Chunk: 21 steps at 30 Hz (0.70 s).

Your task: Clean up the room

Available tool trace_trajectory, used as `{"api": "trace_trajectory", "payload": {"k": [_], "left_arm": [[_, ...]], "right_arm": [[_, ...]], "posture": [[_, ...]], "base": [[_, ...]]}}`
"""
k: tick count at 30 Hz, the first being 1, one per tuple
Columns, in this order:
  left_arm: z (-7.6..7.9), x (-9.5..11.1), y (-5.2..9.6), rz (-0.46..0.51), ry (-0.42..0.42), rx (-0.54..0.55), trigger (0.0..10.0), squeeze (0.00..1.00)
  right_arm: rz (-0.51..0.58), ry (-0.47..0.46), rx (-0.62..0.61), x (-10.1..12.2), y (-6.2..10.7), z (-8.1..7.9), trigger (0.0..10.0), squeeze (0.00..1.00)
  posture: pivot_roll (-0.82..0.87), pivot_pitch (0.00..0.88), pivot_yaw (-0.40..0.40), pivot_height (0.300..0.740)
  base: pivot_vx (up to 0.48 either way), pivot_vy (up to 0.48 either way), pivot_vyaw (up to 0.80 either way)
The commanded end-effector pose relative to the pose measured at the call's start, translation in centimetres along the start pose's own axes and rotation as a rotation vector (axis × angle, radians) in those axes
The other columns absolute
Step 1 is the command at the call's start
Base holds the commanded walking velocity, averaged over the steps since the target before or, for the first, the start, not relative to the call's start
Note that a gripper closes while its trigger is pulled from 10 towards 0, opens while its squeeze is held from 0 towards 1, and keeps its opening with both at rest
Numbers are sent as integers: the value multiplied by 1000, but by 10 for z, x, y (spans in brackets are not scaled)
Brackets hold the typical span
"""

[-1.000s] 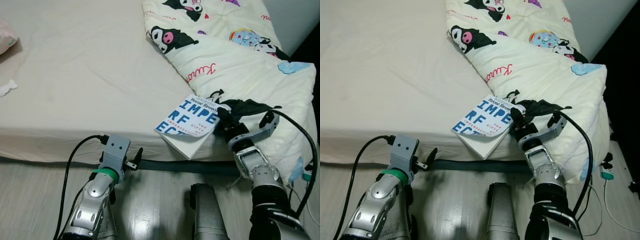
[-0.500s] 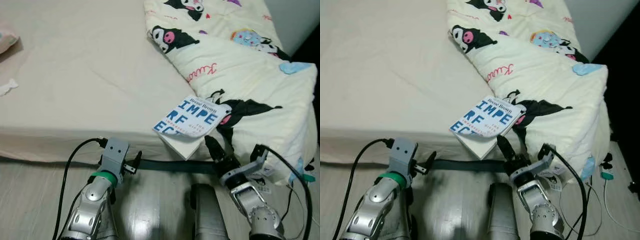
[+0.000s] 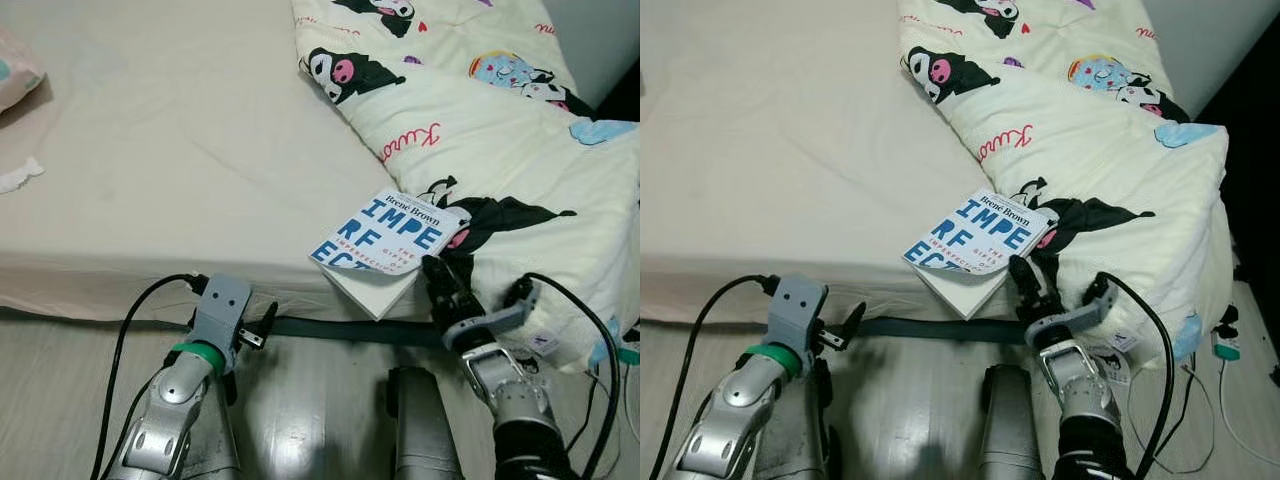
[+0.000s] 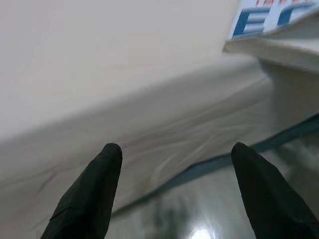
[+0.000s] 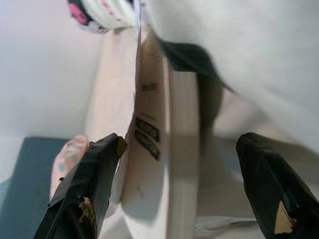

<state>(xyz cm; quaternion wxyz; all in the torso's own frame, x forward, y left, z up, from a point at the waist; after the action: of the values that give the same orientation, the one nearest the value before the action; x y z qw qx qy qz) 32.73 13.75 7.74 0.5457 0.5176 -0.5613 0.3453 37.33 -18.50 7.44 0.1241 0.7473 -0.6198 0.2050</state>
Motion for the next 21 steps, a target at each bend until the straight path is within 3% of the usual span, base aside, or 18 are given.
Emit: {"api": "trace_trajectory", "payload": {"k": [1,5,6,10,15,21], "left_arm": [[3,-9,5,-35,-1,-9,10000,0],[4,-9,5,-35,-1,-9,10000,0],[4,-8,6,-36,-2,-10,10000,0],[1,-8,7,-38,-4,-5,10000,0],[-1,-8,10,-45,-10,-4,10000,0],[2,-8,11,-49,-8,-9,10000,0]], "right_arm": [[-28,-25,17,-7,1,1,10000,1000],[-40,-28,23,-9,0,1,10000,1000],[-69,-19,-47,-16,-4,12,10000,0],[-75,-1,-71,-20,-9,15,10000,0],[-28,-16,41,-10,-18,-4,10000,0],[-44,-40,75,-10,-19,-8,10000,0]], "posture": [[149,225,62,524],[153,227,62,524],[166,230,62,524],[173,233,64,524],[179,236,63,524],[175,243,65,524]], "base": [[0,0,0],[0,0,0],[0,0,0],[0,0,0],[0,0,0],[0,0,0]]}}
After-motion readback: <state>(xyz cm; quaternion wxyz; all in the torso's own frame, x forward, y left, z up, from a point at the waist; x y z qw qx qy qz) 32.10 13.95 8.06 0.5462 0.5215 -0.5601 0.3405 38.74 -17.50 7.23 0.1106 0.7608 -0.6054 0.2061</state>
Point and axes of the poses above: a point about 5 cm out from each wrist's last joint towards the gripper, its own y axis pointing back from the gripper into the wrist, its own x axis along the axis of the wrist's last joint, z = x × y, the point moved 6 cm from there along -y, pointing out of the wrist towards the gripper, and after that the axes turned 4 degrees about y, right-handed, at the moved point
